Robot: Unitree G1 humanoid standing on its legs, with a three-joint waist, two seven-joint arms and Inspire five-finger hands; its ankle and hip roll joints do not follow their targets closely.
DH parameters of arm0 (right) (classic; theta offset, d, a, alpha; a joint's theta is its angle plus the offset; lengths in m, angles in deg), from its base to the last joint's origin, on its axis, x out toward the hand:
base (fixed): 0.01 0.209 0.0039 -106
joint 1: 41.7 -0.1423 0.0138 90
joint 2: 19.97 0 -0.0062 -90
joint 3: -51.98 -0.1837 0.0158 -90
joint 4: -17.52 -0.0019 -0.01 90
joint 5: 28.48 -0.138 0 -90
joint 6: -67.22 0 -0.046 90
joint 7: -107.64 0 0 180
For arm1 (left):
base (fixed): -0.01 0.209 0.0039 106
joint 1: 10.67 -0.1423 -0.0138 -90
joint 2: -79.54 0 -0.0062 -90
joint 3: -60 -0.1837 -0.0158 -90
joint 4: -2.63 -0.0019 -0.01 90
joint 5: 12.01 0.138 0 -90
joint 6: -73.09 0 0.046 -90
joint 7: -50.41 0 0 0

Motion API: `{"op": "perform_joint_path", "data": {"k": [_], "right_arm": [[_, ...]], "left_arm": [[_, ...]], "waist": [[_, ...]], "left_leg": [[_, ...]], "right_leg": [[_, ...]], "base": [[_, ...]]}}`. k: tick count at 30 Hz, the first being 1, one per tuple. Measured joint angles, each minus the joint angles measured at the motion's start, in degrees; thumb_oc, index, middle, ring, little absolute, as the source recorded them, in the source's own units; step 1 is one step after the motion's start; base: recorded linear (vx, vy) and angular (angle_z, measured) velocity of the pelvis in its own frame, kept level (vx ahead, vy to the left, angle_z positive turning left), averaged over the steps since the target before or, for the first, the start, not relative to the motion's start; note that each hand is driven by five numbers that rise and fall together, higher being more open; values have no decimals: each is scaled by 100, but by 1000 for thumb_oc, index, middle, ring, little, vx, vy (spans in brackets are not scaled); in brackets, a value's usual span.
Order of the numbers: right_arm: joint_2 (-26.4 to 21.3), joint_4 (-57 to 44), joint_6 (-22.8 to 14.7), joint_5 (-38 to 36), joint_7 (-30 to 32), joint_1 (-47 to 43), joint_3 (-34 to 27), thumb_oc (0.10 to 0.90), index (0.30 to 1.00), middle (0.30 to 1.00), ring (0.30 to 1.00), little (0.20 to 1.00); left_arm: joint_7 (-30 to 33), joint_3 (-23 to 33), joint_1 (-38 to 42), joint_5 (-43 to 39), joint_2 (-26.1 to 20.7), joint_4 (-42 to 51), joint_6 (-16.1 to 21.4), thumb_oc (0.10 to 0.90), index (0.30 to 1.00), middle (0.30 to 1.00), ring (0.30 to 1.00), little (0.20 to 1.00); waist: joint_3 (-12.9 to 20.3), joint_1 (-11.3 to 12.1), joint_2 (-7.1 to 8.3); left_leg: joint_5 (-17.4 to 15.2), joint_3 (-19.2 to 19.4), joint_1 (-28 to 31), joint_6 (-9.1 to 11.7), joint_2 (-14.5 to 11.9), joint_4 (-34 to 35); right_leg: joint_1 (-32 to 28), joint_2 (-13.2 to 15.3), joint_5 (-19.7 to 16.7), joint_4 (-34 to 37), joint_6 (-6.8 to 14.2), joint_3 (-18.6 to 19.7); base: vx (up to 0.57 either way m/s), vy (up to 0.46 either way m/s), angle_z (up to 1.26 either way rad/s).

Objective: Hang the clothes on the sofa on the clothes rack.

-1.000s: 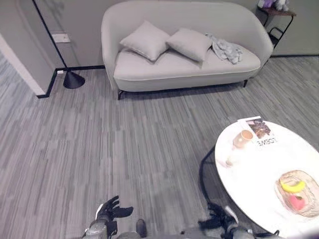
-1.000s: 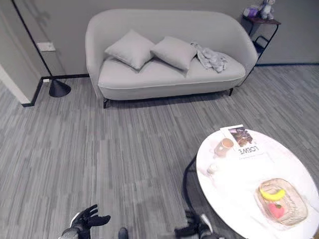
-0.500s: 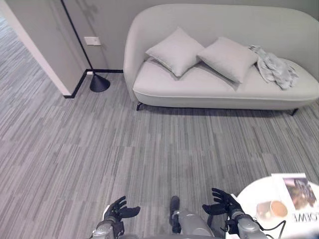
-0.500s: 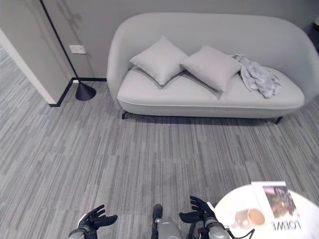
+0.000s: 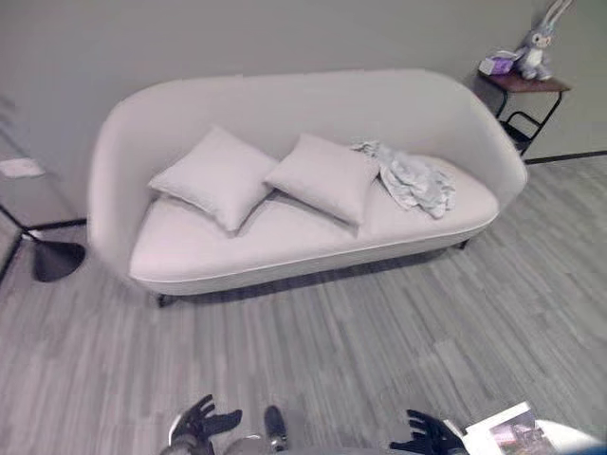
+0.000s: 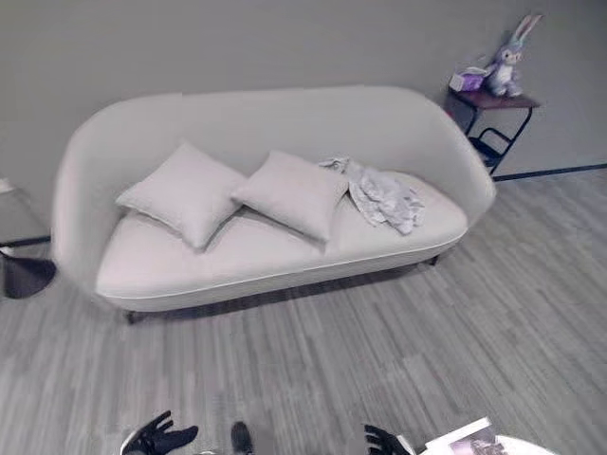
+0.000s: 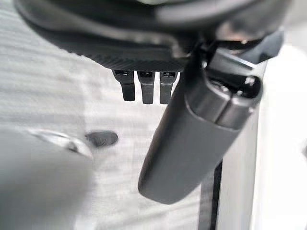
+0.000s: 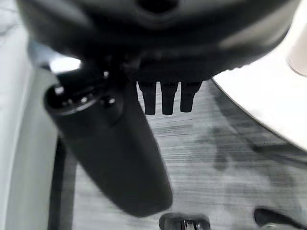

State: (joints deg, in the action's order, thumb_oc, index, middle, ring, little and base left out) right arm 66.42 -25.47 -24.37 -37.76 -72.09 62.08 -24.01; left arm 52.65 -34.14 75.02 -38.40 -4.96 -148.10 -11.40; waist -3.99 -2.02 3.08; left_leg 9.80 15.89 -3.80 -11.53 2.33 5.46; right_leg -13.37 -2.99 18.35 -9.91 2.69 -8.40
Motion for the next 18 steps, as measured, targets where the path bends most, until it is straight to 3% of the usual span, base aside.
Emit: {"op": "perform_joint_path", "data": {"k": [1,2,3,4,5,6,7,8,9,10,12,13,14,15,16,17,18], "right_arm": [[-10,-15,-4,1,22,24,-4,800,900,900,900,900],[-11,-36,-11,1,16,-110,25,800,900,900,900,900],[-5,-54,-15,2,13,-125,25,800,900,900,900,900],[96,-60,-59,-2,47,-177,157,800,900,900,900,900],[230,-883,-616,-264,114,-161,-691,800,900,900,900,900],[201,-754,-597,-234,186,-186,-711,800,900,900,900,900],[87,-607,-544,-213,180,-235,-670,800,900,900,900,900],[-102,-214,-237,-80,149,-347,-592,800,900,900,900,900],[-101,-56,-103,5,139,-371,-522,800,900,900,900,900],[-35,3,-36,7,111,-372,-402,800,900,900,900,900],[116,83,-20,10,25,-375,-207,800,900,900,900,900],[167,94,-13,18,17,-380,-201,800,900,900,900,900],[205,142,-14,10,-1,-321,-178,800,900,900,900,900],[172,255,-13,7,-8,-367,-170,800,900,900,900,900],[93,225,7,13,19,-371,-187,800,900,900,900,900],[-96,150,7,115,-4,-433,-151,800,900,900,900,900],[-194,62,-5,116,-35,-467,-165,800,900,900,900,900]], "left_arm": [[-46,-27,103,-1,68,12,12,800,900,900,900,900],[-64,-52,319,-2,156,29,70,800,900,900,900,900],[-69,-58,373,-3,152,23,74,800,900,900,900,900],[-88,-32,581,2,153,46,71,800,900,900,900,900],[-27,-298,622,4,-96,142,56,800,900,900,900,900],[-25,-250,570,33,-261,50,43,800,900,900,900,900],[-36,-153,606,32,-259,6,40,800,900,900,900,900],[15,-175,615,39,-327,265,94,800,900,900,900,900],[44,-157,593,67,-477,217,86,800,900,900,900,900],[118,-141,571,168,-619,27,27,800,900,900,900,900],[138,1,529,215,-691,-235,4,800,900,900,900,900],[175,-1,468,216,-698,-261,5,800,900,900,900,900],[165,53,273,223,-741,-234,26,800,900,900,900,900],[165,62,221,227,-585,-239,33,800,900,900,900,900],[163,0,169,226,-455,-196,22,800,900,900,900,900],[72,-89,98,254,-272,16,33,800,900,900,900,900],[21,-194,118,261,-150,186,48,800,900,900,900,900]], "waist": [[-13,6,-22],[-33,21,-70],[-16,26,3],[-242,74,97],[-883,-368,-174],[-768,-386,162],[-751,-306,230],[-665,-20,349],[-638,113,432],[-596,132,488],[-605,120,475],[-612,120,464],[-588,107,555],[-607,22,413],[-594,54,232],[-584,116,171],[-613,142,231]], "left_leg": [[21,-188,68,26,-12,-7],[23,-325,238,28,-37,-7],[-17,-340,284,64,-22,-8],[-680,193,363,43,124,-459],[-2356,716,978,534,327,-1355],[-2329,917,1118,931,366,-1281],[-2326,965,1093,976,339,-1283],[-2352,904,933,956,318,-1262],[-2254,762,943,919,210,-1235],[-2169,652,1071,1040,61,-1097],[-2152,467,1349,1339,-177,-934],[-2180,434,1527,1500,-295,-906],[-2236,385,1724,1764,-367,-986],[-2284,276,1879,2010,-586,-1221],[-2193,275,1893,2160,-749,-1380],[-1755,214,1704,2392,-879,-1856],[-1846,125,1724,2332,-944,-1595]], "right_leg": [[153,189,-58,125,99,43],[531,611,-357,834,478,321],[563,690,-701,965,517,279],[876,804,-912,154,504,330],[3984,1895,-1750,-6265,779,-371],[4603,2522,-1646,-6322,553,-306],[4681,2824,-1531,-5468,334,-541],[4503,2972,-1429,-2391,260,-946],[4157,2667,-1660,-621,621,-493],[3839,2405,-1836,396,808,-76],[3453,2048,-2251,1045,656,1],[3223,1857,-2531,1310,355,-70],[2917,1776,-3085,1330,-284,-95],[2753,1726,-3620,1085,190,-46],[2709,1548,-3513,992,105,-35],[2500,1483,-3418,1158,-7,-65],[2248,1475,-3384,1388,-55,-132]], "base": [[192,90,55],[445,301,45],[565,322,39],[628,107,64],[486,-231,69],[446,-322,81],[267,-259,37],[236,-207,34],[307,-303,43],[231,-242,47],[155,-178,37],[231,-278,27],[310,-397,34],[214,-314,15],[141,-227,1],[169,-355,-15],[305,-724,44]]}}
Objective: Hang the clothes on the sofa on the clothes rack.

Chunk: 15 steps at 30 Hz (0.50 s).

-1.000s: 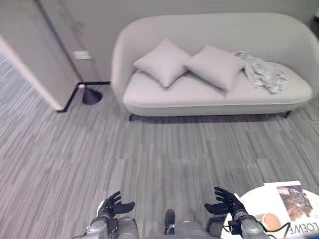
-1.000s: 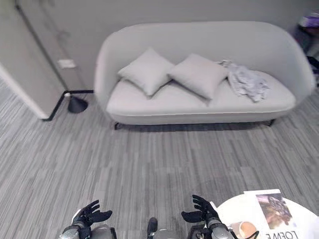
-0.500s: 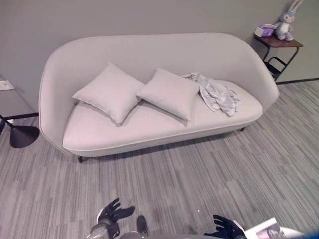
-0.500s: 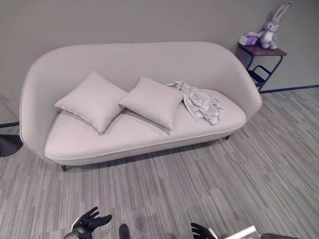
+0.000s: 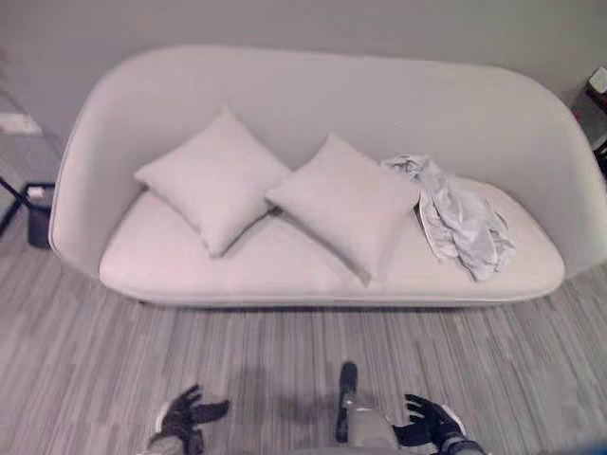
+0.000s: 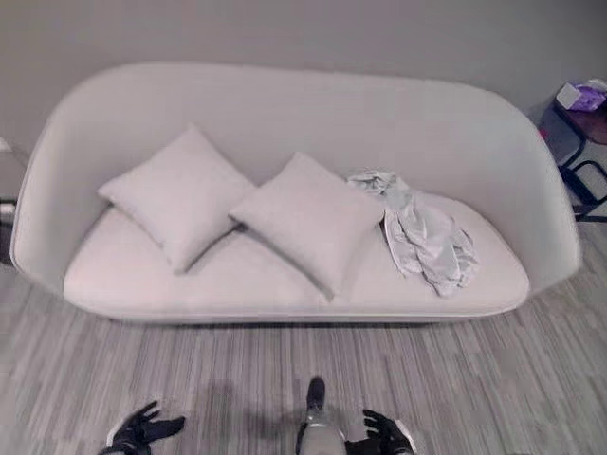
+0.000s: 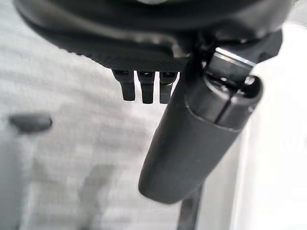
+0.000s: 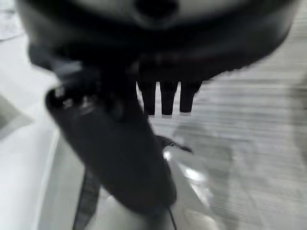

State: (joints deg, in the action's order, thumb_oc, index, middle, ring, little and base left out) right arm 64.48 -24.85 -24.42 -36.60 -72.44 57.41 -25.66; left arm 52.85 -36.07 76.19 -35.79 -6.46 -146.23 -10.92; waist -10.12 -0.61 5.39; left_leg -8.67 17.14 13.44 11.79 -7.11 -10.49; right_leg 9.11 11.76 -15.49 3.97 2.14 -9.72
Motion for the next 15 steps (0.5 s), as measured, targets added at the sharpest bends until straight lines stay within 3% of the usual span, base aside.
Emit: {"op": "perform_joint_path", "data": {"k": [1,2,4,5,7,9,10,11,12,13,14,15], "right_arm": [[-99,405,-135,15,-66,-322,-58,800,900,900,900,900],[-82,450,-91,23,-66,-292,-59,800,900,900,900,900],[-15,495,-158,57,-140,-258,-84,800,900,900,900,900],[1,426,-144,68,-122,-235,-60,800,900,900,900,900],[-10,316,-187,75,-127,-188,-55,800,900,900,900,900],[1,200,-190,78,-118,-42,-56,800,900,900,900,900],[-71,287,-133,94,-110,3,40,800,900,900,900,900],[-119,307,-131,94,-102,8,36,800,900,900,900,900],[-102,394,-130,91,-103,-37,-90,800,900,900,900,900],[-45,579,-20,88,-65,-184,-251,800,900,900,900,900],[-46,840,4,81,-1,-349,-238,800,900,900,900,900],[-127,878,-8,77,0,-398,-218,800,900,900,900,900]], "left_arm": [[-40,-12,201,22,325,49,173,800,900,900,900,900],[-54,-134,263,16,310,-5,162,800,900,900,900,900],[-58,-256,333,11,216,-114,176,800,900,900,900,900],[-55,-234,252,9,150,-145,141,800,900,900,900,900],[-41,-177,87,6,90,-275,91,800,900,900,900,900],[-14,-162,20,0,-6,-270,43,800,900,900,900,900],[-24,-39,29,-13,-66,-221,29,800,900,900,900,900],[-28,-39,42,-13,-38,-221,30,800,900,900,900,900],[-23,-54,130,-9,19,-185,25,800,900,900,900,900],[-3,-116,164,-11,89,-15,44,800,900,900,900,900],[-35,-352,223,9,117,41,123,800,900,900,900,900],[-105,-464,269,35,229,31,99,800,900,900,900,900]], "waist": [[43,-113,-259],[72,-116,-275],[137,-97,-206],[180,-45,-154],[200,-75,-172],[164,-98,-121],[135,-148,0],[132,-187,-43],[106,-266,-82],[60,-242,-57],[1,-88,24],[-12,16,-249]], "left_leg": [[1172,-278,-42,-91,-234,921],[1267,-394,-30,-97,-364,802],[1230,-712,-467,-44,-670,-22],[1405,-679,-545,-114,-775,-326],[1821,-1028,-744,23,-968,-802],[2490,-1141,-1150,-63,-1158,-1582],[1996,-1022,-1303,160,-1087,-1603],[1983,-948,-1330,176,-1032,-1436],[1703,-903,-1721,179,-871,-1855],[1023,-710,-2159,-181,-478,-2355],[753,-709,-2075,-320,197,-1262],[777,-666,-1982,-365,368,40]], "right_leg": [[-479,-325,422,2,-12,-393],[-601,-444,566,9,6,-487],[-584,-576,866,-246,-177,-617],[-667,-701,944,-222,-222,-539],[-769,-973,1074,-203,-407,-508],[-990,-1109,1209,-120,-609,-518],[-1229,-1105,1216,-7,-640,-521],[-1256,-1142,1242,8,-675,-500],[-1315,-1208,1369,32,-864,-425],[-1228,-1135,1355,28,-810,-395],[-1154,-960,1464,20,-364,-273],[-1109,-1004,1840,-188,192,-560]], "base": [[344,-833,63],[237,-589,75],[84,-260,24],[129,-412,-16],[109,-308,-27],[70,-149,-13],[218,-246,-27],[312,-222,-12],[217,-22,13],[158,35,-22],[174,46,-66],[172,46,-83]]}}
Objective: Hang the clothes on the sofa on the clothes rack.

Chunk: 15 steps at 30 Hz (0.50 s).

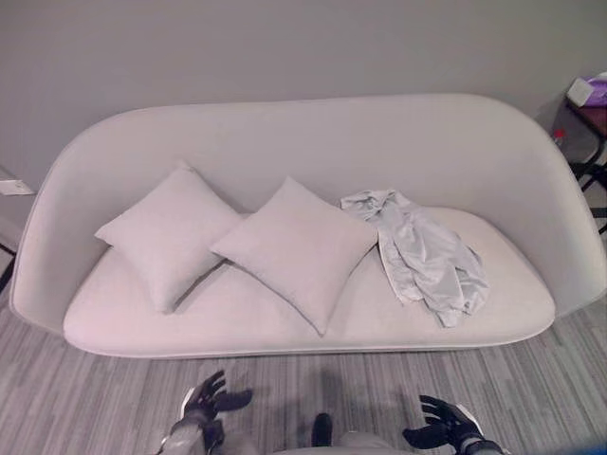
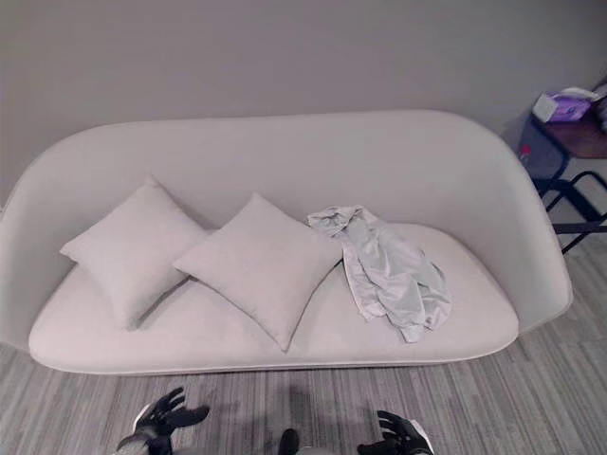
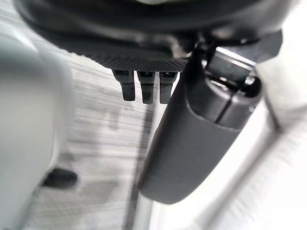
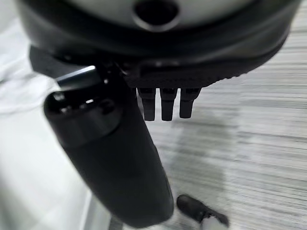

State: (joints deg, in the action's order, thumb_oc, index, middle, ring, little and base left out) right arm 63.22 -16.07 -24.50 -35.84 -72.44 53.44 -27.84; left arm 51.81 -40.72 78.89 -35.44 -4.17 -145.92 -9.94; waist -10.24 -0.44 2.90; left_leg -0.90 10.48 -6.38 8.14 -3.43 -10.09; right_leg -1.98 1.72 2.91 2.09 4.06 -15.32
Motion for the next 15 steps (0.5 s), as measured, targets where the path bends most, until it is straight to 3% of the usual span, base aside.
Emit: {"op": "perform_joint_path", "data": {"k": [1,2,3,4,5,6,7,8,9,10,11,12,13,14,15], "right_arm": [[-48,-14,-19,-9,0,-24,5,800,900,900,900,900],[-13,22,5,-12,32,5,111,800,900,900,900,900],[32,-11,-23,-15,44,39,187,800,900,900,900,900],[80,-59,-68,-16,47,91,188,800,900,900,900,900],[219,-56,-58,-13,59,133,181,800,900,900,900,900],[252,-188,-23,18,3,269,351,800,900,900,900,900],[381,-223,39,18,44,299,398,800,900,900,900,900],[384,-227,27,19,40,281,390,800,900,900,900,900],[427,-395,50,29,49,260,395,800,900,900,900,900],[403,-1048,16,20,68,208,309,800,900,900,900,900],[256,-1300,-103,35,100,352,207,800,900,900,900,900],[117,-1339,-146,34,114,387,165,800,900,900,900,900],[-34,-1185,-82,41,143,278,167,800,900,900,900,900],[-73,-1113,-57,42,151,192,162,800,900,900,900,900],[30,-1110,-3,45,148,81,180,800,900,900,900,900]], "left_arm": [[-24,-13,-7,60,81,-6,-9,800,900,900,900,900],[-32,-26,-62,114,76,-31,-55,800,900,900,900,900],[-42,-39,-149,120,45,-31,-102,800,900,900,900,900],[-37,-32,-141,122,8,-37,-118,800,900,900,900,900],[-32,-26,-137,150,-80,-65,-119,800,900,900,900,900],[-10,-3,-215,157,-27,32,-65,800,900,900,900,900],[-28,-24,-110,163,-165,-60,-136,800,900,900,900,900],[-27,-22,-54,163,-158,-53,-118,800,900,900,900,900],[-31,-11,38,174,-142,-29,-151,800,900,900,900,900],[-5,17,271,210,-342,-48,-270,800,900,900,900,900],[42,51,246,248,-371,-42,-278,800,900,900,900,900],[87,50,207,271,-420,76,-189,800,900,900,900,900],[95,38,226,339,-547,307,-103,800,900,900,900,900],[98,29,250,354,-613,350,-91,800,900,900,900,900],[120,41,236,354,-690,336,-105,800,900,900,900,900]], "waist": [[-38,35,-156],[-54,10,-233],[-9,4,-258],[-15,-11,-204],[72,-67,-28],[145,-68,-137],[162,-100,25],[96,-94,100],[24,-93,98],[-306,-154,53],[-264,-301,38],[-165,-240,89],[-43,-63,191],[-9,-6,244],[24,46,287]], "left_leg": [[155,33,-31,-53,-74,589],[429,3,87,-65,-71,1222],[570,-131,88,-97,-29,1501],[630,-60,59,-229,124,1373],[655,86,119,-528,439,1237],[566,238,529,-1038,405,1418],[546,234,680,-1056,417,1404],[517,272,678,-1110,575,1385],[505,501,670,-1234,661,1298],[385,693,981,-1136,473,1362],[427,564,959,-1136,447,1361],[412,615,990,-1133,406,1417],[380,702,1026,-1029,354,1501],[379,662,1024,-979,304,1502],[358,643,1100,-873,169,1509]], "right_leg": [[85,-56,78,-361,-346,-102],[-170,-256,-22,-104,-569,-161],[-336,-434,-37,48,-652,-105],[-461,-483,-25,149,-641,-69],[-547,-462,94,204,-513,25],[-43,-318,810,-1163,-179,-52],[-107,-404,911,-1290,-700,-67],[-64,-357,909,-1438,-693,-50],[265,-453,966,-2128,-538,-93],[1259,387,1270,-4919,-315,-654],[1281,748,1302,-4675,-195,-587],[1271,1167,1176,-3982,129,-416],[1266,1801,950,-2798,436,-347],[1239,2075,758,-2148,697,-212],[976,2304,175,-1070,1007,52]], "base": [[189,58,-53],[140,50,-56],[203,83,-49],[164,106,-45],[112,101,-57],[49,68,-33],[38,5,-31],[70,-141,2],[83,-236,-26],[73,-300,14],[63,-290,25],[125,-375,15],[106,-293,-24],[118,-288,-32],[93,-209,-10]]}}
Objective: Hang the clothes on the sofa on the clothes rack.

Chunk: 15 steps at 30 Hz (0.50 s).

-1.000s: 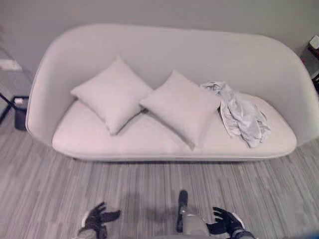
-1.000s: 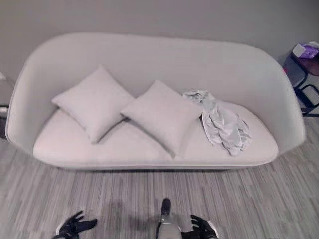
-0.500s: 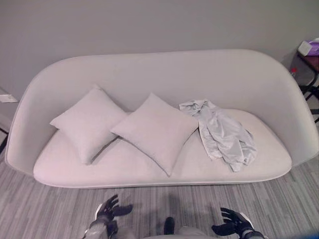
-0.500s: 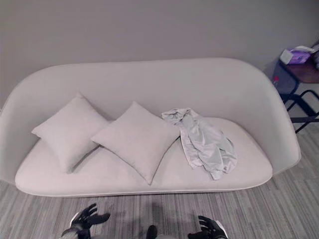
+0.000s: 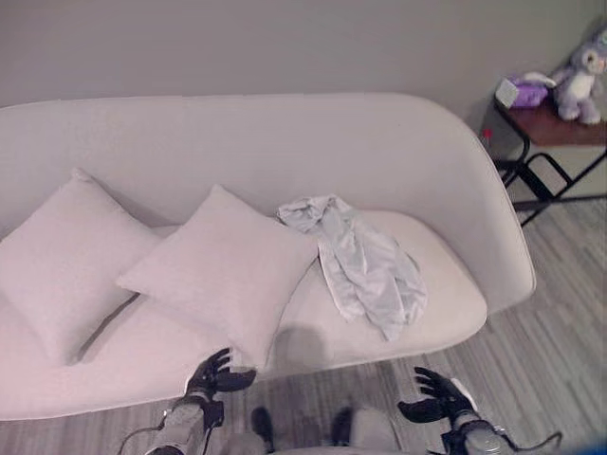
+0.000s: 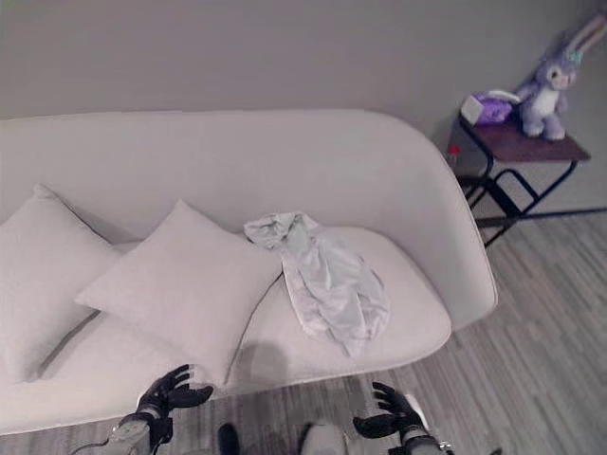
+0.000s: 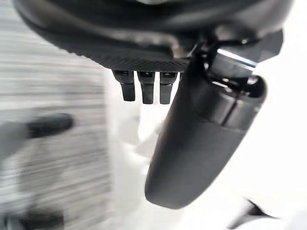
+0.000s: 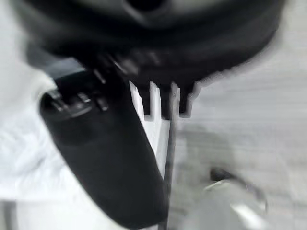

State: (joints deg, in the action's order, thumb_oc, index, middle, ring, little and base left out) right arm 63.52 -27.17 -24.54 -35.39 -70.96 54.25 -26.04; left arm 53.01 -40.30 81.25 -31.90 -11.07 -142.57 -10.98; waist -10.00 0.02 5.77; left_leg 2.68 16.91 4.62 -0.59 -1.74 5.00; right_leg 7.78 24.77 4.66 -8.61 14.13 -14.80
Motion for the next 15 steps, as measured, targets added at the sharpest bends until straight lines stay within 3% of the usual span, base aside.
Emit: {"op": "perform_joint_path", "data": {"k": [3,4,5,6,7,9,13,15], "right_arm": [[277,-17,-17,1,-137,-3,223,800,900,900,900,900],[426,17,3,127,-228,142,257,800,900,900,900,900],[355,2,43,225,-217,304,164,800,900,900,900,900],[267,90,14,221,-233,341,109,800,900,900,900,900],[185,92,28,222,-235,432,16,800,900,900,900,900],[-28,96,32,219,-236,436,64,800,900,900,900,900],[-470,-72,35,221,-178,558,-137,800,900,900,900,900],[-673,-375,56,219,-90,668,-389,800,900,900,900,900]], "left_arm": [[103,17,-98,-2,-163,-138,-26,800,900,900,900,900],[223,189,-261,-21,-180,-107,-43,800,900,900,900,900],[282,166,-405,-35,9,14,-65,800,900,900,900,900],[298,206,-540,-66,167,83,-24,800,900,900,900,900],[303,198,-649,-112,303,166,-13,800,900,900,900,900],[302,171,-701,-268,410,246,-1,800,900,900,900,900],[295,99,-741,-446,441,484,-52,800,900,900,900,900],[293,-16,-731,-451,458,737,-125,800,900,900,900,900]], "waist": [[82,8,84],[143,-36,85],[258,116,-182],[305,122,-394],[354,127,-531],[368,123,-577],[290,-58,-475],[169,-91,-407]], "left_leg": [[3,-82,217,105,-244,4],[-19,-307,398,567,-454,12],[57,-194,394,600,-737,11],[154,-126,349,680,-948,-125],[241,-112,224,735,-1123,-310],[627,-130,92,720,-1286,-400],[1275,-383,-127,981,-1562,-550],[1377,-677,-359,1112,-1540,-907]], "right_leg": [[-522,-46,-957,1248,-12,77],[-925,-431,-1368,1392,101,309],[-911,-747,-1325,1389,-87,304],[-1000,-950,-1296,1390,-141,238],[-1029,-1096,-1217,1388,-268,154],[-1025,-1279,-1108,1390,-423,93],[-1122,-1506,-926,1422,-674,-145],[-1139,-1461,-908,1423,-702,-145]], "base": [[150,-414,21],[124,-476,43],[73,-379,39],[21,-207,1],[17,-296,14],[19,-218,17],[39,-101,24],[-9,28,13]]}}
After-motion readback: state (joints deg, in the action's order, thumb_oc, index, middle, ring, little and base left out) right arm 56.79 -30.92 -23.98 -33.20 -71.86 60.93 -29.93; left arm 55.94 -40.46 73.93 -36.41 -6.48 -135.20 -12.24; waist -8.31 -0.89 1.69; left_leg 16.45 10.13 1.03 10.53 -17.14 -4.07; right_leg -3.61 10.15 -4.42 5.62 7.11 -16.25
